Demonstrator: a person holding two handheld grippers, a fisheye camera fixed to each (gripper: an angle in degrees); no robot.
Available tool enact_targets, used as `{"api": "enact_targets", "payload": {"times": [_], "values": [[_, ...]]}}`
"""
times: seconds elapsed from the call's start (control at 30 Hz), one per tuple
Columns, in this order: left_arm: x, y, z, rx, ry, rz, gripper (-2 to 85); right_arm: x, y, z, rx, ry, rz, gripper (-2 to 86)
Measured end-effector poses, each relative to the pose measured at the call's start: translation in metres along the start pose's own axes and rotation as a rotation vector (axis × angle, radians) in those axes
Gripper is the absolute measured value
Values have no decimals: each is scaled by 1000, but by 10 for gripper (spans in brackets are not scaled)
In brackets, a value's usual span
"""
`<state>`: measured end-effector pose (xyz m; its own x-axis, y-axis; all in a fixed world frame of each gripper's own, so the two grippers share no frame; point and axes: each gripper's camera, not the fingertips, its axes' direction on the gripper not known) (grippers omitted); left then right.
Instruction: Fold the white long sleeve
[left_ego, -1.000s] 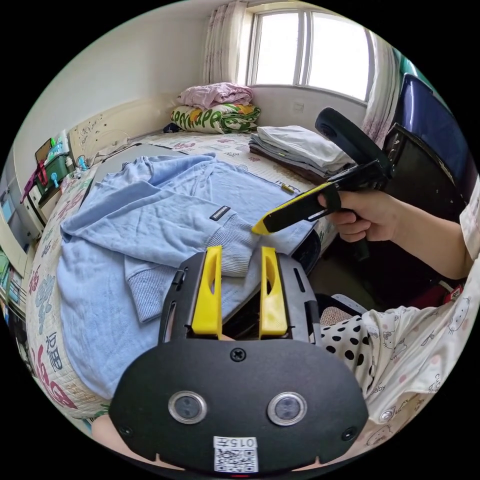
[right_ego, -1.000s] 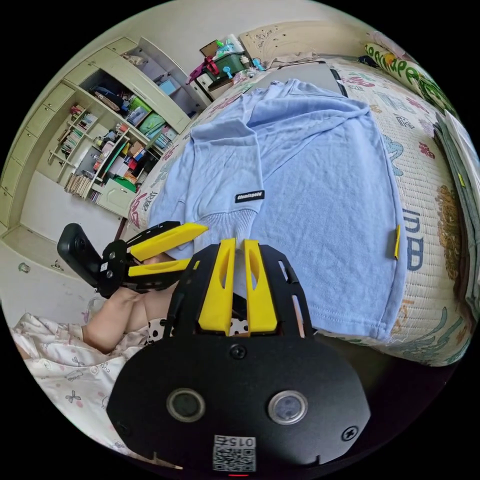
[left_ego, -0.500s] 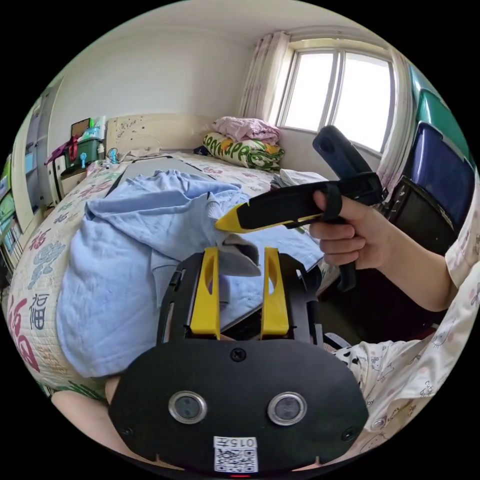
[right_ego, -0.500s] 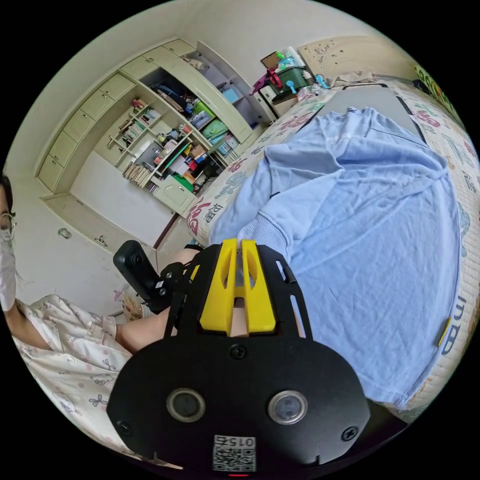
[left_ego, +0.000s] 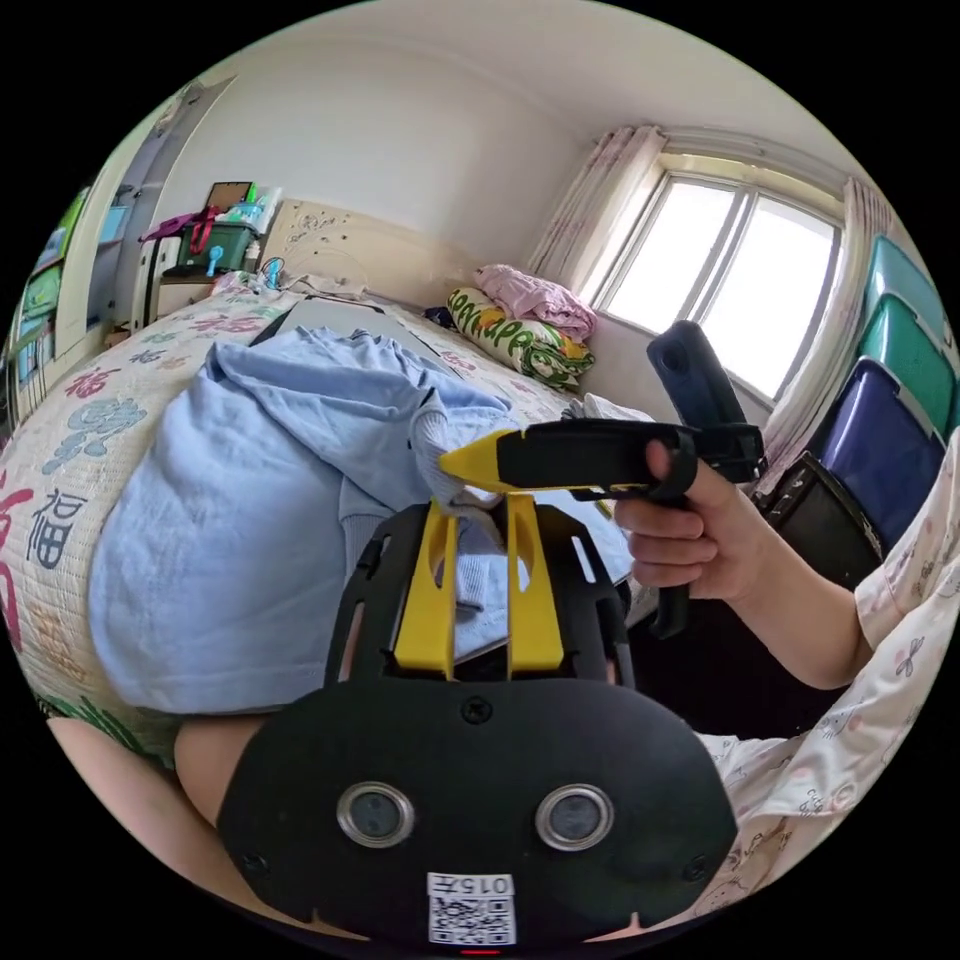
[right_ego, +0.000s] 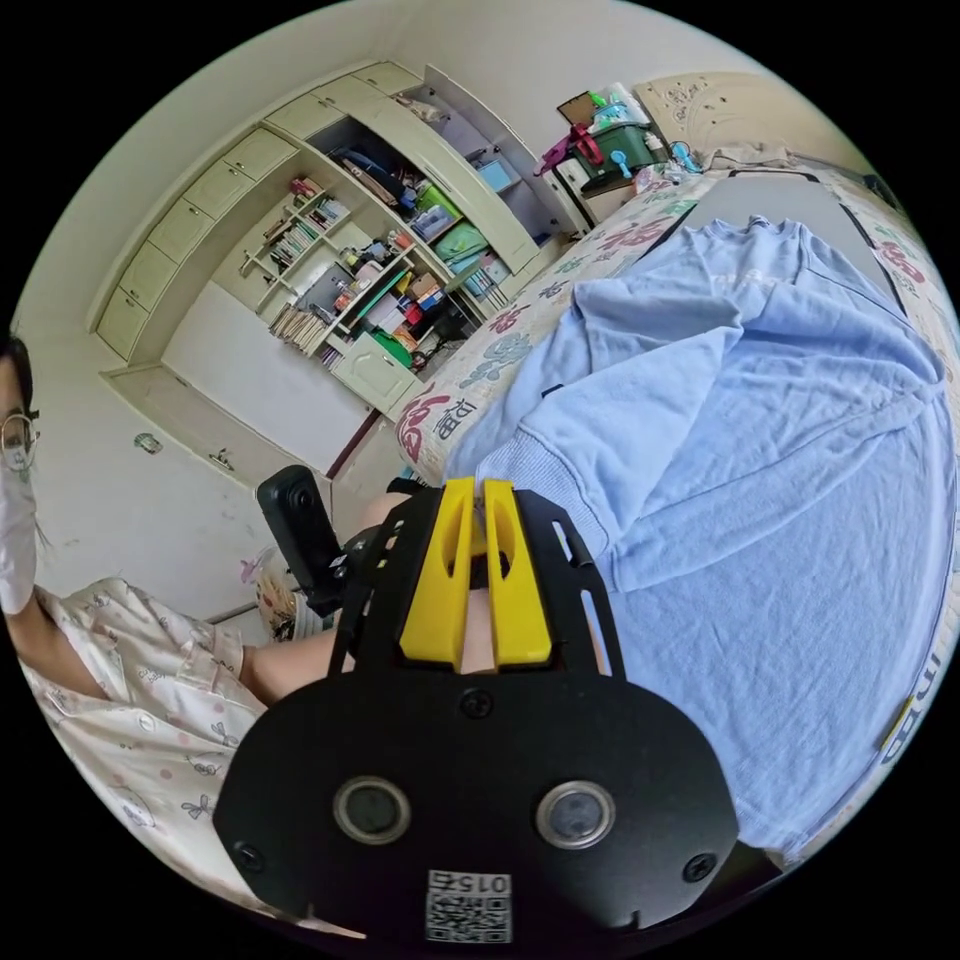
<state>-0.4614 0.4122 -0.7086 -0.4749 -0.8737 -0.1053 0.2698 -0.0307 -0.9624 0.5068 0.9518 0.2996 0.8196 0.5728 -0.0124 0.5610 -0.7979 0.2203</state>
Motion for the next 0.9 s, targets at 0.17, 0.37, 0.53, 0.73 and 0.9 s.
{"api": "enact_targets", "payload": {"times": [0.17, 0.37, 0.53, 0.73, 0.9], "values": [[-41, 26, -16, 67, -13, -104, 33, -22, 27, 4, 34, -5, -99, 26], [-109, 46, -52, 81, -11, -259, 27, -44, 62, 49, -130, 221, -246, 76], [-162, 79, -64, 66, -15, -364, 31, -79, 78, 116, -215, 347, -349, 99], [-214, 121, -62, 112, 77, -526, 33, -126, 81, 205, -360, 636, -539, 101], [-228, 137, -53, 110, 103, -550, 33, -144, 64, 228, -370, 690, -544, 67]]}}
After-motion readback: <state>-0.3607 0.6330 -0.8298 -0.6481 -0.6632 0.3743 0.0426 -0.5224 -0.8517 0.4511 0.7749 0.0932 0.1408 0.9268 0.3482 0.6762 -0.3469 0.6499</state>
